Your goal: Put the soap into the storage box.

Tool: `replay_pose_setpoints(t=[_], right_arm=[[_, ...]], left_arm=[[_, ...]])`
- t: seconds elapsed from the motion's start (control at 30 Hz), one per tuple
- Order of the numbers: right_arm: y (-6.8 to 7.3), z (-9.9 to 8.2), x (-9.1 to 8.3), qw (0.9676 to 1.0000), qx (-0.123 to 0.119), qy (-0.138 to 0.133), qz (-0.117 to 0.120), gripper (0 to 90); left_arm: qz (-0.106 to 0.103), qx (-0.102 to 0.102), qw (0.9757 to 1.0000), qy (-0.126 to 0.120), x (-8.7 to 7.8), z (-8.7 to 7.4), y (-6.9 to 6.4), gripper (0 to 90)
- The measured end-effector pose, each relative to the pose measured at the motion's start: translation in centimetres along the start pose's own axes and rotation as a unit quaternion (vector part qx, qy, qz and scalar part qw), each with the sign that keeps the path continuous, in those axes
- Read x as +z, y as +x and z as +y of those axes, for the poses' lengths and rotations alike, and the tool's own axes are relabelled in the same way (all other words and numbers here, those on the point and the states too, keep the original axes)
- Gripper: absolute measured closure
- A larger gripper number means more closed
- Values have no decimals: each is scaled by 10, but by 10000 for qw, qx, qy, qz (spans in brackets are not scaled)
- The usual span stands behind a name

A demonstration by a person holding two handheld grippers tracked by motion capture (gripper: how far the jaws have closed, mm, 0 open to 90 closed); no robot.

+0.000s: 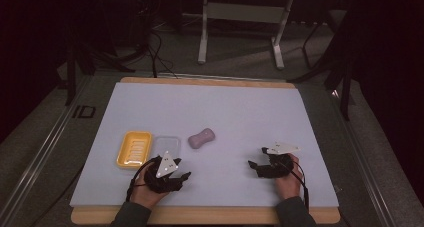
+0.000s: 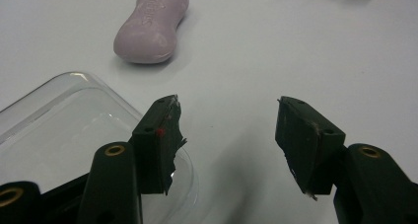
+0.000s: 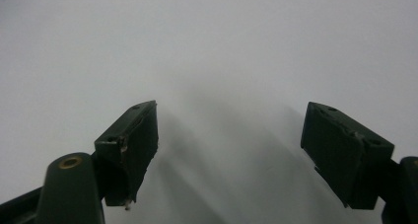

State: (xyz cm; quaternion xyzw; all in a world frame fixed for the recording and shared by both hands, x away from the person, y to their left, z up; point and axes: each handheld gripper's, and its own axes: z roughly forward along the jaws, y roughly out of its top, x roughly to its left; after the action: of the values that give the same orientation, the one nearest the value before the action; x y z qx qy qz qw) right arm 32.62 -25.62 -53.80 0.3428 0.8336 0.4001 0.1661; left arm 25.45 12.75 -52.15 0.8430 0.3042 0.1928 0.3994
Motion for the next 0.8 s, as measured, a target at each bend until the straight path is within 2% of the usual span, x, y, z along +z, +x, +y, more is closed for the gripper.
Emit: replay_pose_setpoints(t=[0.1, 0.17, 0.23, 0.33, 0.4, 0.47, 0.57, 0.63, 0.67, 0.8], right_arm=[[0, -1, -1, 10000, 33, -57, -44, 218], [0, -1, -1, 10000, 0, -76, -49, 217], [1, -1, -2, 9999, -36, -106, -101, 217], [4, -2, -4, 9995, -136, -200, -200, 209], [4, -2, -5, 9994, -119, -244, -195, 209], [3, -2, -5, 9995, -68, -257, -171, 208], [3, -2, -5, 9994, -108, -260, -195, 204], [4, -2, -5, 9993, -121, -264, -221, 204], [4, -3, -5, 9993, -128, -280, -228, 200], [3, -3, -5, 9993, -89, -304, -214, 200]], left_arm=[[-25, 93, 9999, 68, 0, 2, -1, 429], [-53, 224, 9997, 107, -1, 5, -2, 430], [-53, 224, 9997, 107, -1, 5, -2, 431], [-133, 371, 9991, 185, -3, 15, 1, 432], [-133, 371, 9991, 185, -3, 15, 1, 432], [-140, 472, 9987, 151, -6, 24, 7, 432], [-102, 446, 9989, 83, -7, 31, 14, 428], [-102, 446, 9989, 83, -7, 31, 14, 425], [-202, 347, 9992, 9, -8, 37, 22, 419], [-281, 279, 9992, 0, -8, 41, 27, 414]])
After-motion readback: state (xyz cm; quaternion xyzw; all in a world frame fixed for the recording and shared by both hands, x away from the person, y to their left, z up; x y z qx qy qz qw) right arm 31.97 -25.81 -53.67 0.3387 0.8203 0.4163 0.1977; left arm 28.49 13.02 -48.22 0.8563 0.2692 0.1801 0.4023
